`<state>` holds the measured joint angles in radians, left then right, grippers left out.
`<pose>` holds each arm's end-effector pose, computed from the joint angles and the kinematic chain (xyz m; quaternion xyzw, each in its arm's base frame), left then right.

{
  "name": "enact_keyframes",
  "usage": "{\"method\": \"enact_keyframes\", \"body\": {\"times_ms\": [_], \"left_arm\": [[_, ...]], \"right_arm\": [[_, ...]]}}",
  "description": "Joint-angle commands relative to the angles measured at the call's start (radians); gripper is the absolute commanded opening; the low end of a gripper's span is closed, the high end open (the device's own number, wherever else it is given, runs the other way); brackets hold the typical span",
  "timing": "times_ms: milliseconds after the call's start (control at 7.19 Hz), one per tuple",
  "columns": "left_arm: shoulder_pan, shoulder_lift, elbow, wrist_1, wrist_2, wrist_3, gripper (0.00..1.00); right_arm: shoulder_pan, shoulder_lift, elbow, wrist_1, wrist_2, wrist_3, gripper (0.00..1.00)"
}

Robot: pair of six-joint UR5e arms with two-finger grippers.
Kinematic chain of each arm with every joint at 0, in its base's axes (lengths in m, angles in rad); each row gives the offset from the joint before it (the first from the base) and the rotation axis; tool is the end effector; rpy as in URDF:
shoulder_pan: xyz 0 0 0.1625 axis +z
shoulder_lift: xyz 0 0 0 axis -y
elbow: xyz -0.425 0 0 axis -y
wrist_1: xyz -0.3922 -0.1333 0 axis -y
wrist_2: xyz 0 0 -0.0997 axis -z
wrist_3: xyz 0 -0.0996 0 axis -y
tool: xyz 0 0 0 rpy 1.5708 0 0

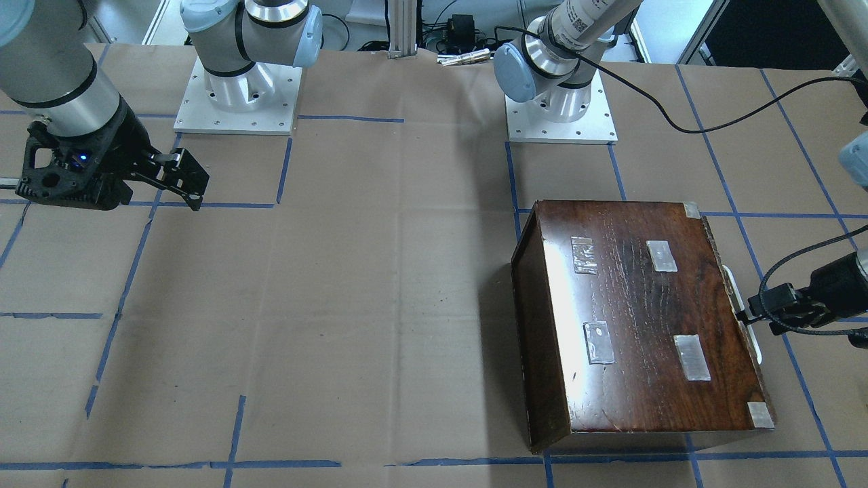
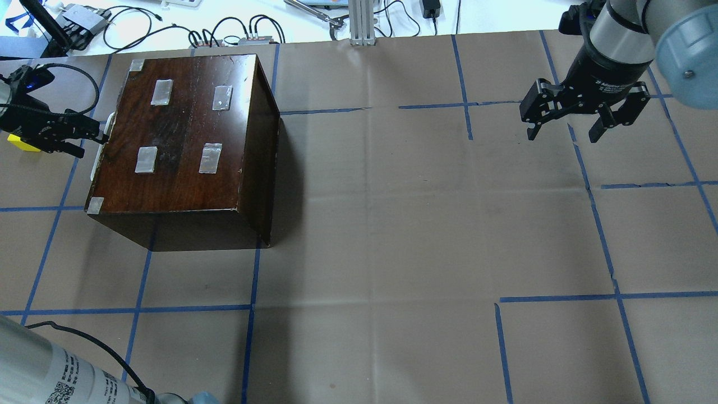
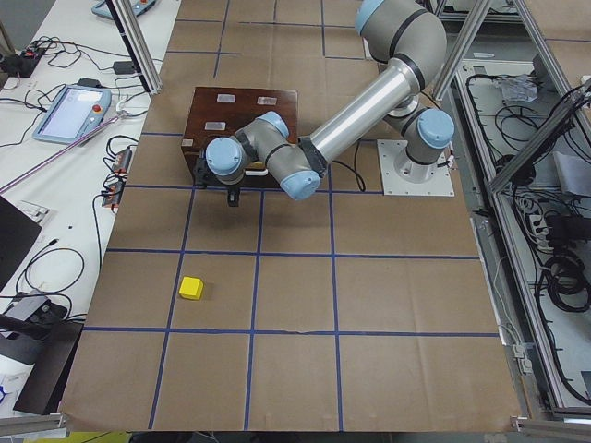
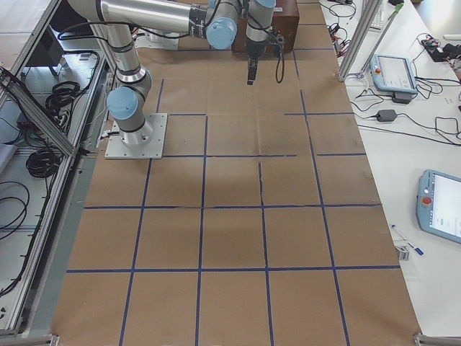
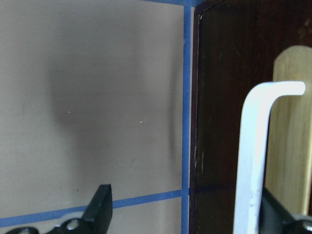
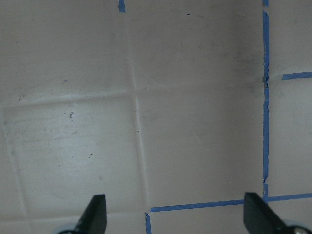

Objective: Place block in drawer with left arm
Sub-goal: 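Pull the drawer open away from the cabinet with the left gripper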

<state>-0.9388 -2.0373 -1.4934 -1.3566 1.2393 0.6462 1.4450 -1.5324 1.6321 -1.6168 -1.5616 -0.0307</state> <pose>0.2419 -0.6109 0.2832 0.0074 -0.9826 0.0289 0.1833 0.0703 -0.5137 0.4433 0.0476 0.9985 0.0264 0.0067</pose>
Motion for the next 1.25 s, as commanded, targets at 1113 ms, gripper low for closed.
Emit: {"method": "enact_keyframes", "body": {"times_ms": [1113], "left_arm": [[0.044, -0.015, 0.007, 0.063, 0.063, 0.001, 0.99]], "right_arm": [[0.0, 0.0, 0.0, 0.0, 0.0, 0.0, 1.0]]}}
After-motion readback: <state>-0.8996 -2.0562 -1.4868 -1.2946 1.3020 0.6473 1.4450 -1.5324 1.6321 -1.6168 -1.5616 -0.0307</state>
